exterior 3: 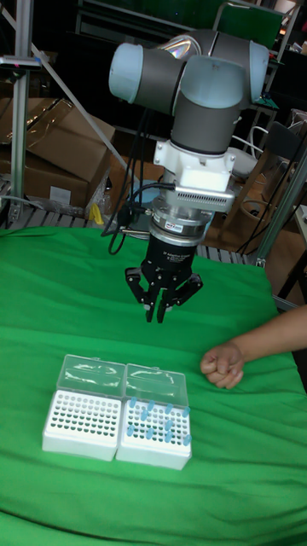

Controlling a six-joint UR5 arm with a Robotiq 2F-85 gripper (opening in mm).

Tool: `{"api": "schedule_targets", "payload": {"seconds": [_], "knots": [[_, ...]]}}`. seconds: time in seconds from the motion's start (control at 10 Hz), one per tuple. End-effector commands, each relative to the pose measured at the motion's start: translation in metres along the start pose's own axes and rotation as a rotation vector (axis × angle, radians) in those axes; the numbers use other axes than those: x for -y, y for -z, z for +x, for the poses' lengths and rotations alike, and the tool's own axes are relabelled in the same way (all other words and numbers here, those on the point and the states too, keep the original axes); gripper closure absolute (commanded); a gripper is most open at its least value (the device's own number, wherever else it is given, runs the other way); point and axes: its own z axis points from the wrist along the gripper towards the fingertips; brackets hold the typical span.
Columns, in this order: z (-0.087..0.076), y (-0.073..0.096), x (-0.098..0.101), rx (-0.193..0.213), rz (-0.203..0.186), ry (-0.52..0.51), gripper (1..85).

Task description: Insert a medium pipette tip into the holder for medium pipette tips

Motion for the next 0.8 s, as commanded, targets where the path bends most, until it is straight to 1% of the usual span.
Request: {"api": "schedule_targets", "payload": {"seconds": [0.0, 0.1, 0.3, 0.4, 0.5, 0.6, 0.7], "knots": [[0.0109, -0.0048, -0.0037, -0.050, -0.027, 0.091, 48.7], [0.0116, -0.0068, -0.0037, -0.056, -0.029, 0.101, 42.3], [0.0135, -0.0069, 0.0019, -0.061, -0.017, 0.113, 39.3], [0.0146, -0.0065, 0.0038, -0.065, -0.011, 0.129, 33.0], [0.0184, -0.0063, 0.0052, -0.081, -0.007, 0.138, 31.3], [0.0182, -0.0078, 0.0037, -0.077, -0.013, 0.121, 33.3], [0.0187, -0.0094, 0.0050, -0.076, -0.012, 0.123, 36.7]]}}
